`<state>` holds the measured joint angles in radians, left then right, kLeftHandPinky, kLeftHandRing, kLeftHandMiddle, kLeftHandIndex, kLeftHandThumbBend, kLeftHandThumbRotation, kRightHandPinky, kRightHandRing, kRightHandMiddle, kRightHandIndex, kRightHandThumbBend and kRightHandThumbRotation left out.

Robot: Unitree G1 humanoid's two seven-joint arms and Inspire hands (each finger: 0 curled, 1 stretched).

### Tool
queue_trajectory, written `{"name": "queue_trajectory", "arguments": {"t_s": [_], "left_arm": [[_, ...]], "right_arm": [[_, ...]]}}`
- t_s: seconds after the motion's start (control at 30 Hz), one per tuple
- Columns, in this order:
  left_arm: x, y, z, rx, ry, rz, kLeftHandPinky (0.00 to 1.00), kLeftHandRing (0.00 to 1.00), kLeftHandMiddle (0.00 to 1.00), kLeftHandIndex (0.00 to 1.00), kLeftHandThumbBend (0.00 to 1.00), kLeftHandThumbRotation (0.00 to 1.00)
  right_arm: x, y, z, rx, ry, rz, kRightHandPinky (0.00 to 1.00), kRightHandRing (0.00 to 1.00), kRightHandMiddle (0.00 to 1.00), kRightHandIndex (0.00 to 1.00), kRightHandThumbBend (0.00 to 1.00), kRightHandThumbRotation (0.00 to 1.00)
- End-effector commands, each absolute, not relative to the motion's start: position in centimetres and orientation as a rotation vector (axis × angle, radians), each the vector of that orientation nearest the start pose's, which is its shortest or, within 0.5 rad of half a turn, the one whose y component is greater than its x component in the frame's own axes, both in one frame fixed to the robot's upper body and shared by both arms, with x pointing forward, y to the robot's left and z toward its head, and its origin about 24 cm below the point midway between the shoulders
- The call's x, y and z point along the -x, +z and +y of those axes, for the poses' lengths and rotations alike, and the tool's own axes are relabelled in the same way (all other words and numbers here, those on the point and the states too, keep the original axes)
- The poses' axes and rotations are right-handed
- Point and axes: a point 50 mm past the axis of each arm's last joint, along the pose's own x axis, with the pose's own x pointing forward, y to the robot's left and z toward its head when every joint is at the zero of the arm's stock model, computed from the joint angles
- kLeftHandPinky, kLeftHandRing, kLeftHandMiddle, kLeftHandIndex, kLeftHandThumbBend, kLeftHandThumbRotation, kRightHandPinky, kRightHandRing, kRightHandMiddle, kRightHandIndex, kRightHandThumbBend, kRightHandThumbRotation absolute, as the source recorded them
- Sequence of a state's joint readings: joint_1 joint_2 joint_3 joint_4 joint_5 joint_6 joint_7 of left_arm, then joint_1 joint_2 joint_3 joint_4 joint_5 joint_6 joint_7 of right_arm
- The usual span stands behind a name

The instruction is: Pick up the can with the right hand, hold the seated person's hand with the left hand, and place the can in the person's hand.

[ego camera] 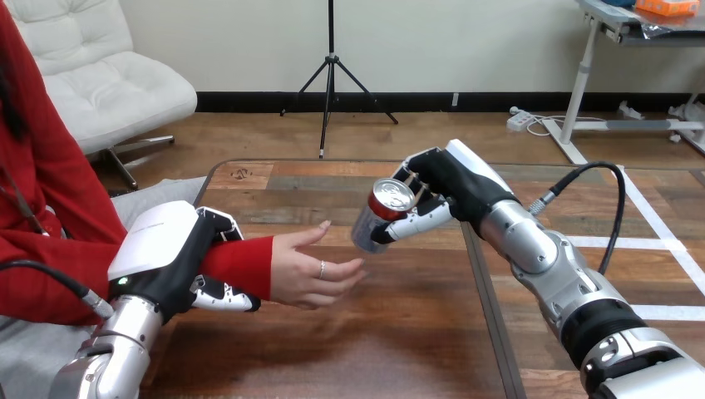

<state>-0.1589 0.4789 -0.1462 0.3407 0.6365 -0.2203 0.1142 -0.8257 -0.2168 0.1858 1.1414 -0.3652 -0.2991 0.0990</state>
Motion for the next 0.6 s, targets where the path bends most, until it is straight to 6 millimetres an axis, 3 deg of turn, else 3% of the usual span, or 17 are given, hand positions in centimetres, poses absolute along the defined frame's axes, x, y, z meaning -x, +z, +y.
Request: {"name": "queue_trajectory", "arguments": {"t_s": [0.0, 0.57], "left_arm": [[-31.1, 13.5, 16.2, -0.971, -0.045, -0.541, 0.25, 0.31, 0.36, 0.37, 0.78, 0.0], [-31.3, 14.4, 15.4, -0.947, -0.043, -0.563, 0.24, 0.31, 0.36, 0.37, 0.78, 0.0]], "right_arm": [[-39.6, 14.1, -10.0, 0.699, 0.397, -0.275, 0.27, 0.32, 0.39, 0.45, 0.74, 0.0], [-39.0, 14.6, -8.7, 0.695, 0.454, -0.319, 0.26, 0.31, 0.38, 0.44, 0.74, 0.0]]}}
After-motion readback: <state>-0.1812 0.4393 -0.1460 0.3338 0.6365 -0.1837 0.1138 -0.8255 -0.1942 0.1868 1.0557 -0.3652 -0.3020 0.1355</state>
